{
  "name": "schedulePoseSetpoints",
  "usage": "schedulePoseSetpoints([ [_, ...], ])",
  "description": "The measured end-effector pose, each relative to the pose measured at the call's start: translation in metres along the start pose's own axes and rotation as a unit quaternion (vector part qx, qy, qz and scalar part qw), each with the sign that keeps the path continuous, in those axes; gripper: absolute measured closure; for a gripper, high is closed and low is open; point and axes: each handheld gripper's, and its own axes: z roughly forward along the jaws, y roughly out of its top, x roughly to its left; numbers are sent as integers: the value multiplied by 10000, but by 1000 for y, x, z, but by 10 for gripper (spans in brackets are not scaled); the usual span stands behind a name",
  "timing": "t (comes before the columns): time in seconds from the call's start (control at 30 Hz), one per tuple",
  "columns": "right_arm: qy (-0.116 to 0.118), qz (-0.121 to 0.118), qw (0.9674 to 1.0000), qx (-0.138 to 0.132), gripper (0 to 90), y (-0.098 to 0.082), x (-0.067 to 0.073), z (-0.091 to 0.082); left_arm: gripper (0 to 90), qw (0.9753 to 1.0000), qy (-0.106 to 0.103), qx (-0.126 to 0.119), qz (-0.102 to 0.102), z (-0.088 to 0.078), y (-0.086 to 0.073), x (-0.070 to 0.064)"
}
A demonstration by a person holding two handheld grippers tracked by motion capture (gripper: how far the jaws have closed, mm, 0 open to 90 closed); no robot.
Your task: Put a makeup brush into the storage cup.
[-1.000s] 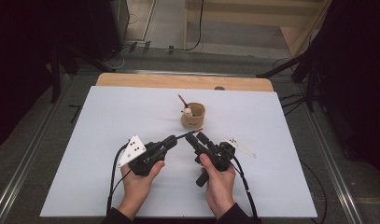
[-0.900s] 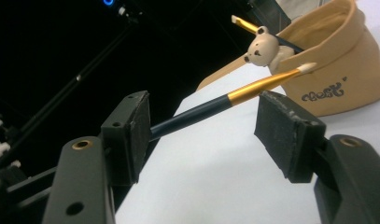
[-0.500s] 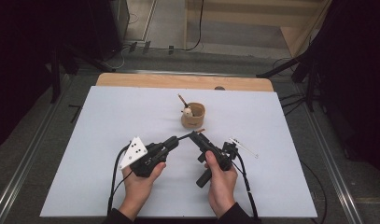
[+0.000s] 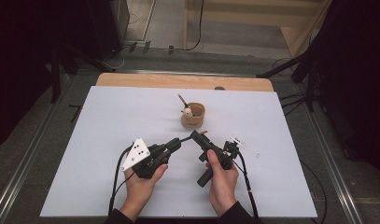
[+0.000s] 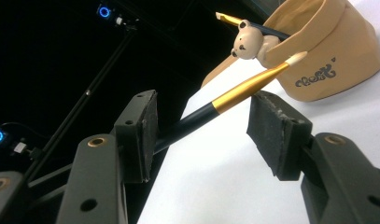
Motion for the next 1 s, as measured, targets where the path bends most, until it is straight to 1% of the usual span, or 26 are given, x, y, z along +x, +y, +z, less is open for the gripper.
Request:
schedulePoseSetpoints([
  [0.17, 35, 104, 9999, 8, 460, 2, 0, -1, 858, 10000, -23, 4, 9, 1, -1, -2],
  [0.27, 69, 138, 9999, 62, 489, 3, -2, -1, 858, 10000, -18, 7, 6, 1, -1, -2],
  [0.57, 40, 122, 9999, 91, 515, 4, -4, 0, 857, 10000, -58, 30, 17, 2, -2, -2],
  [0.6, 56, 152, 9998, 89, 522, 4, -4, 0, 857, 10000, -54, 27, 4, 2, -2, -3],
  [0.67, 63, 137, 9999, 83, 530, 5, -4, 0, 858, 10000, -49, 41, 13, 2, -2, -3],
  [0.8, 152, 177, 9997, 104, 563, 6, -5, 0, 857, 10000, -49, 58, -12, 2, -3, -3],
  [0.83, 177, 201, 9996, 115, 577, 6, -5, 0, 857, 9999, -61, 78, -12, 2, -3, -3],
  [0.87, 222, 225, 9994, 120, 601, 7, -6, -1, 856, 9998, -133, 132, -70, 3, -4, -2],
  [0.9, 320, 272, 9991, 105, 655, 8, -6, -2, 854, 9991, -226, 323, -128, 4, -4, -1],
  [0.93, 522, 349, 9979, 141, 826, 10, -5, -4, 824, 9984, -295, 469, -124, 6, -5, -1],
  [0.97, 581, 264, 9973, 370, 840, 13, -3, -7, 668, 9978, -305, 583, -118, 9, -6, -1],
  [1.0, 571, 122, 9975, 409, 842, 14, -2, -8, 565, 9961, -267, 828, -146, 11, -6, -2],
])
